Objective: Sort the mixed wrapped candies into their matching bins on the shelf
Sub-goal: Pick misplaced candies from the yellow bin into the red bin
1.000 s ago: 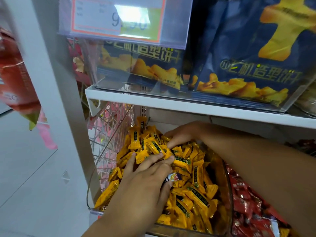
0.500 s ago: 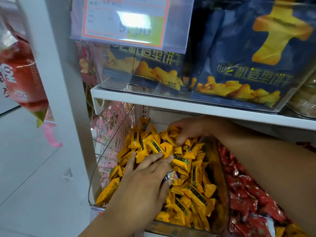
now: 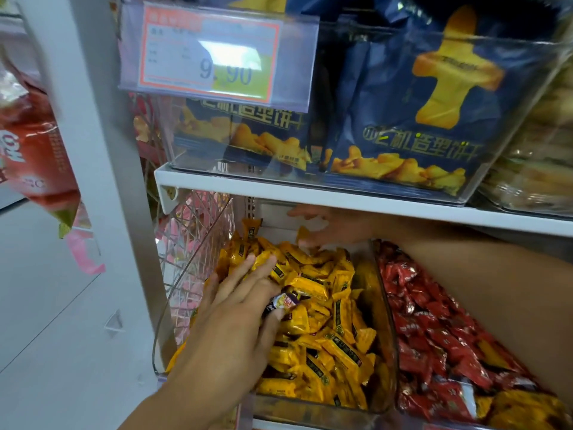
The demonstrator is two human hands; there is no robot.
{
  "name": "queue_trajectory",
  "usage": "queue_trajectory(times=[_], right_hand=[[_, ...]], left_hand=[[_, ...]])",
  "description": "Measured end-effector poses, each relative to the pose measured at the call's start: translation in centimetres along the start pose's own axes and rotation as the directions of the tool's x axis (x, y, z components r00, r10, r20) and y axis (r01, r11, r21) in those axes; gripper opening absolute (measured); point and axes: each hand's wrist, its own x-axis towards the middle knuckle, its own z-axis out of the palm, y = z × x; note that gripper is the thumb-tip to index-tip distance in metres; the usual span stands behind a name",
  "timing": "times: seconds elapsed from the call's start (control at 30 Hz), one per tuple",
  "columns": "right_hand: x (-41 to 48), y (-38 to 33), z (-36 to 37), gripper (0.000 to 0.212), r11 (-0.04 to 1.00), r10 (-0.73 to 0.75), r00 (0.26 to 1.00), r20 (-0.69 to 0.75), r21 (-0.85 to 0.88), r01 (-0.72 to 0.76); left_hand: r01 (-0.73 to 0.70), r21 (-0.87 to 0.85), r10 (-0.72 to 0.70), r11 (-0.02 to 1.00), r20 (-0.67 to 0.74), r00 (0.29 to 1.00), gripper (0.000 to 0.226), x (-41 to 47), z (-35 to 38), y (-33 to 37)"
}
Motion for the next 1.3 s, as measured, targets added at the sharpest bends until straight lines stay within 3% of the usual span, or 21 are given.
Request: queue_trajectory(times=[0.13, 0.2, 0.27, 0.37, 0.47, 0.53, 0.6, 0.7, 0.73, 0.8, 0.93, 1.03, 1.17, 1.23, 1.3], right_hand=[[-2.3, -3.1, 1.4, 0.08, 0.985, -0.027, 0.956, 0.293, -0.153, 0.075], [-2.5, -4.2, 3.7, 0.09, 0.952, -0.01, 0.935, 0.355, -0.284, 0.118], [-1.2, -3.8, 5.3, 0.092, 0.928, -0.034, 0.941, 0.337, -0.339, 0.154], [0.3, -1.7, 4.2, 0.087, 0.966, 0.029, 0.971, 0.239, -0.258, 0.035], [0.6, 0.0, 1.8, 0.079, 0.881, 0.149, 0.983, 0.111, -0.465, -0.081], [0.4, 0.0, 1.2, 0.074, 0.876, 0.202, 0.974, 0.104, -0.464, -0.132], [-0.2, -1.3, 1.3, 0.063, 0.92, 0.127, 0.989, 0.08, -0.382, -0.087], [-0.9, -5.3, 2.1, 0.046, 0.981, -0.104, 0.992, 0.076, -0.156, 0.115], [-0.8, -6.8, 2.7, 0.043, 0.973, -0.165, 0.981, 0.101, -0.144, 0.178], [0.1, -9.3, 5.0, 0.042, 0.924, -0.227, 0.964, 0.142, -0.28, 0.259], [2.1, -9.4, 8.4, 0.054, 0.859, -0.138, 0.967, 0.214, -0.46, 0.225], [2.5, -5.5, 6.8, 0.054, 0.891, -0.024, 0.993, 0.113, -0.449, 0.073], [1.4, -0.9, 4.2, 0.061, 0.854, 0.17, 0.984, 0.054, -0.506, -0.12], [0.5, -1.5, 3.8, 0.068, 0.882, 0.152, 0.986, 0.063, -0.459, -0.107], [0.4, -4.5, 4.1, 0.054, 0.951, 0.014, 0.998, 0.055, -0.308, 0.004]], left_hand=[[0.132, -0.153, -0.155, 0.979, -0.15, 0.976, 0.013, -1.1, -1.8, -0.9], [0.17, -0.178, -0.201, 0.969, -0.169, 0.965, 0.009, -1.9, -2.1, -1.3], [0.153, -0.173, -0.177, 0.973, -0.135, 0.975, 0.012, -2.7, -1.9, -1.9], [0.112, -0.125, -0.123, 0.986, -0.08, 0.989, 0.026, -3.6, -1.2, -2.7], [0.127, -0.123, -0.135, 0.984, -0.057, 0.989, 0.023, -3.8, -1.6, -2.8], [0.133, -0.134, -0.141, 0.982, -0.054, 0.989, 0.02, -3.9, -2.5, -2.3], [0.128, -0.126, -0.134, 0.984, -0.045, 0.99, 0.022, -4.2, -3.8, -1.6], [0.174, -0.047, -0.173, 0.984, 0.02, 0.985, 0.022, -5.2, -5.8, -0.6], [0.191, 0.002, -0.191, 0.982, 0.043, 0.981, 0.019, -5.6, -6.4, -0.5], [0.225, 0.087, -0.233, 0.97, 0.093, 0.968, 0.016, -6.0, -7.4, -0.5], [0.268, 0.052, -0.273, 0.962, 0.203, 0.941, 0.005, -6.8, -8.2, -1.4], [0.226, -0.003, -0.216, 0.974, 0.268, 0.939, 0.005, -7.2, -8.0, -1.9], [0.14, 0.006, -0.136, 0.99, 0.272, 0.953, 0.013, -7.6, -7.1, -2.5], [0.116, -0.005, -0.11, 0.993, 0.273, 0.956, 0.018, -7.8, -6.6, -2.8], [0.097, -0.027, -0.087, 0.995, 0.265, 0.96, 0.022, -8.0, -6.3, -3.3]])
